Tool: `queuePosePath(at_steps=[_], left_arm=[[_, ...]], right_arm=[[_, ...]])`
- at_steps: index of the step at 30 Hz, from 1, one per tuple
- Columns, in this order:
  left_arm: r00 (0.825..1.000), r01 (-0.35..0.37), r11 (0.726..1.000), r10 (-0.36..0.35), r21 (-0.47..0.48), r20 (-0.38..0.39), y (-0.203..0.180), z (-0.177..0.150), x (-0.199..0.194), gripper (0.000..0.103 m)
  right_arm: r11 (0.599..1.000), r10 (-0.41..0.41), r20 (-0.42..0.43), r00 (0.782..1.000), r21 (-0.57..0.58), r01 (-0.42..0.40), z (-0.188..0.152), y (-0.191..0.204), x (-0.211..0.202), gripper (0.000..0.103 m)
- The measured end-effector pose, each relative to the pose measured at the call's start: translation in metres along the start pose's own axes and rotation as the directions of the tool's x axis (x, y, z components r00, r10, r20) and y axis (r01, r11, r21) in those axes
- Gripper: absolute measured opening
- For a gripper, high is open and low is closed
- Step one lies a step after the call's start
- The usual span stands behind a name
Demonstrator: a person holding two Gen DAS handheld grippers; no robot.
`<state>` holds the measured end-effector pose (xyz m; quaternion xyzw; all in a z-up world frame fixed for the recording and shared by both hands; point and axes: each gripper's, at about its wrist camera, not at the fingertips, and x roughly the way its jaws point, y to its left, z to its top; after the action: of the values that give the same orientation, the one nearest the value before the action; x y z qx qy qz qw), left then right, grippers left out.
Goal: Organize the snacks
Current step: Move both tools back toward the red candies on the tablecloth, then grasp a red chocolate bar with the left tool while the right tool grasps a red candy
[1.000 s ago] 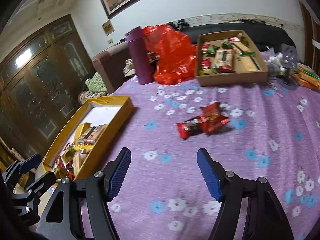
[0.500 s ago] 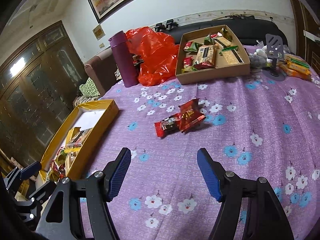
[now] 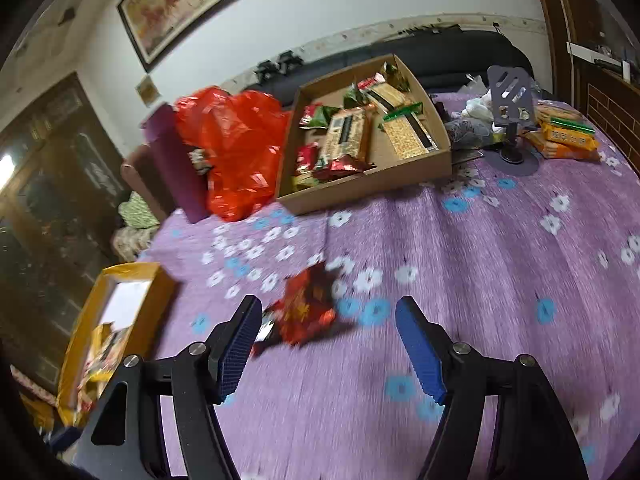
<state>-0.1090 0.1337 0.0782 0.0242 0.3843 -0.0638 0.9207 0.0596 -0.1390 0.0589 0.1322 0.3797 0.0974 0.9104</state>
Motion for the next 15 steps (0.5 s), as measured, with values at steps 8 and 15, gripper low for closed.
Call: queuePosePath(at_steps=[8, 15], left_arm=[[1.000, 0.027, 0.999, -0.027, -0.035, 0.012, 0.019, -0.001, -0.003, 0.075], [0.995, 0.098, 0.995, -0.098, -0.035, -0.013, 0.015, 0.017, 0.007, 0.075]], right_arm=[[0.993, -0.078, -0.138, 0.987, -0.100, 0.065, 0.007, 0.035, 0.067, 0.065], [0.994, -0.064, -0.183, 0.981, -0.096, 0.047, -0.009, 0.028, 0.064, 0.031]])
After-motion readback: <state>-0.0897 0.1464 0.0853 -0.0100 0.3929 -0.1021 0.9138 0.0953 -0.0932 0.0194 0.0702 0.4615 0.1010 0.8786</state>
